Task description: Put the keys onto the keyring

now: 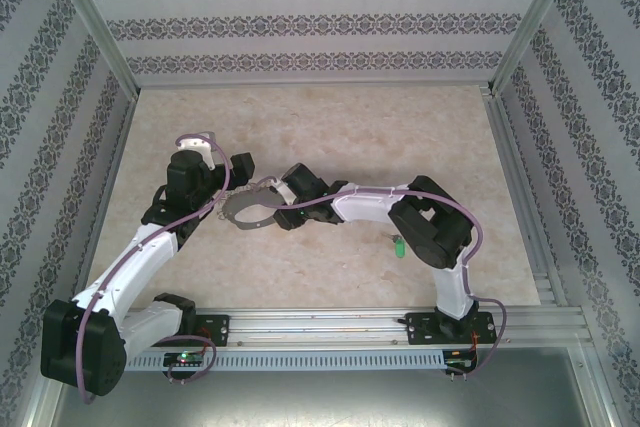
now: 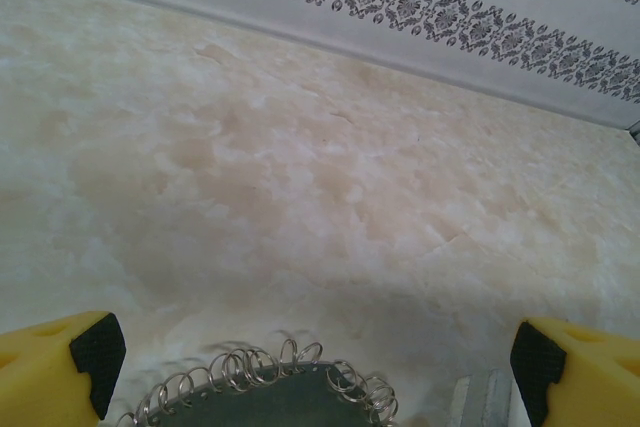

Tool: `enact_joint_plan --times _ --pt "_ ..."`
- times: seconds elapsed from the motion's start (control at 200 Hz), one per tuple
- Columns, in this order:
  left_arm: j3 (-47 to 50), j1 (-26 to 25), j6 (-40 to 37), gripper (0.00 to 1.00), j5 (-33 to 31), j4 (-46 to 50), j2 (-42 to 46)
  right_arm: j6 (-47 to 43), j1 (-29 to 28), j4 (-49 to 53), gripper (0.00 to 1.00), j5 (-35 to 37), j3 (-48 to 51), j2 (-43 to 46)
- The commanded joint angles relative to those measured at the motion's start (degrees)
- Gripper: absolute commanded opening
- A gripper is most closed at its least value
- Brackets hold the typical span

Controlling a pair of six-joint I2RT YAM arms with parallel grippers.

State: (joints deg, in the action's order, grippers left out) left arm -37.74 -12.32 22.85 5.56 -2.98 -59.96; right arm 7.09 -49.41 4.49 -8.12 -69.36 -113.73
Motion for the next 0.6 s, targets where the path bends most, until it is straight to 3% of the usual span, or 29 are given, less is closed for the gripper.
enact_joint_plan --times 0.0,0.595 --pt "-0.23 -0.32 0.99 1.0 0.68 -1.68 -0.19 -0.45 -0.79 0.2 0.45 1.54 0.7 3.79" --pt "-0.11 -0.3 1.52 1.0 1.54 -2.05 0.16 0.89 -1.21 1.07 0.41 0.08 1.08 4.71"
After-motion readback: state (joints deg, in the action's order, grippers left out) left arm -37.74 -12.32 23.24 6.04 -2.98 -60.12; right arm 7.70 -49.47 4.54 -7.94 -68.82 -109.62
